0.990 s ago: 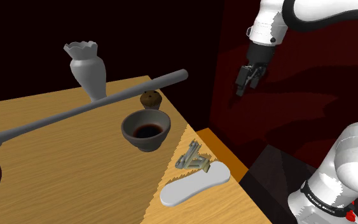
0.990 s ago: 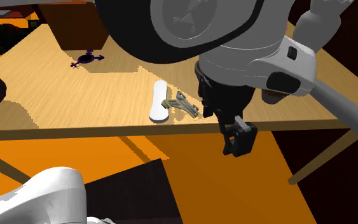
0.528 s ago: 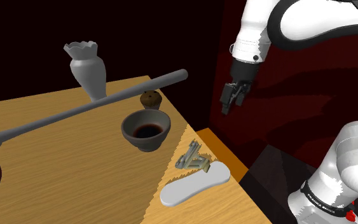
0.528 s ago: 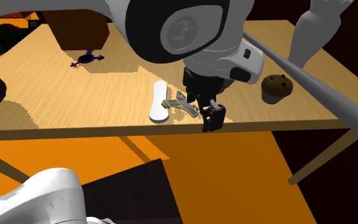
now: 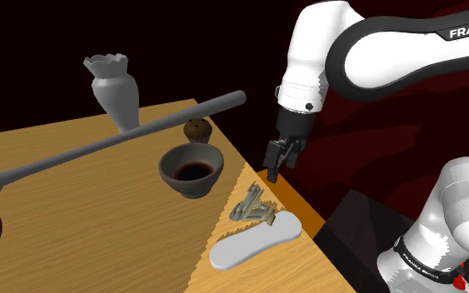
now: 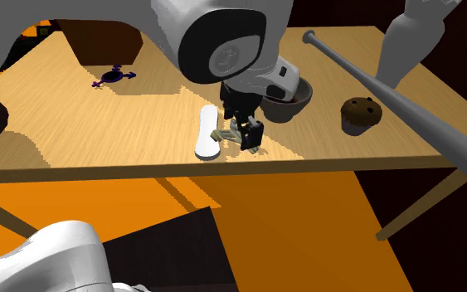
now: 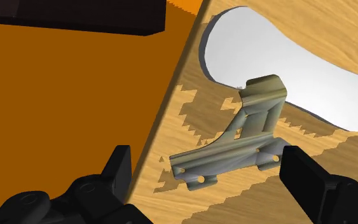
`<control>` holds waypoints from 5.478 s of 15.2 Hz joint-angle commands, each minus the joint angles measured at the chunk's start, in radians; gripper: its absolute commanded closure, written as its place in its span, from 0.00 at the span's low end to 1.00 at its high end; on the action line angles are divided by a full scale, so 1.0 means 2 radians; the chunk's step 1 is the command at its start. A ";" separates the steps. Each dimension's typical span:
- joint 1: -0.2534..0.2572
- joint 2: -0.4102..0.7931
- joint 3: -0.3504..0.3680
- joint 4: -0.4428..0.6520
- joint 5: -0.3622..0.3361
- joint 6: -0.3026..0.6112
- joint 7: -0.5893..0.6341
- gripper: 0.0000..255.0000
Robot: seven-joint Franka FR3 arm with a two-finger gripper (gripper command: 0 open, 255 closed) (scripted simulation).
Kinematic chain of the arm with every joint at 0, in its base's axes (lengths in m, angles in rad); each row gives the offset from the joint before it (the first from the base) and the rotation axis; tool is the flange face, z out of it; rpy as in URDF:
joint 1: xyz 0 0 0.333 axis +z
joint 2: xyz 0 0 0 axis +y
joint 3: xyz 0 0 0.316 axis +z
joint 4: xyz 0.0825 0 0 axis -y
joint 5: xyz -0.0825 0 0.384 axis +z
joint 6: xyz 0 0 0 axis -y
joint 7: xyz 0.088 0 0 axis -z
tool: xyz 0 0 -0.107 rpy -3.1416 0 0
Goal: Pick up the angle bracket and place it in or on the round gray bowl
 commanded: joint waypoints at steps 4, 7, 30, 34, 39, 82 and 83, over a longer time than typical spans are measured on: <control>0.022 0.039 0.028 0.008 0.032 0.035 0.013 0.00; 0.024 0.047 0.034 -0.006 0.036 0.057 0.012 0.00; 0.026 0.057 0.041 -0.020 0.041 0.084 0.011 0.00; -0.007 0.187 0.123 0.121 -0.107 -0.010 0.150 0.00; -0.005 0.195 0.126 0.094 -0.109 0.024 0.152 0.00; 0.022 0.036 0.159 -0.039 -0.090 0.119 0.229 0.00; 0.022 0.036 0.159 -0.039 -0.090 0.119 0.229 0.00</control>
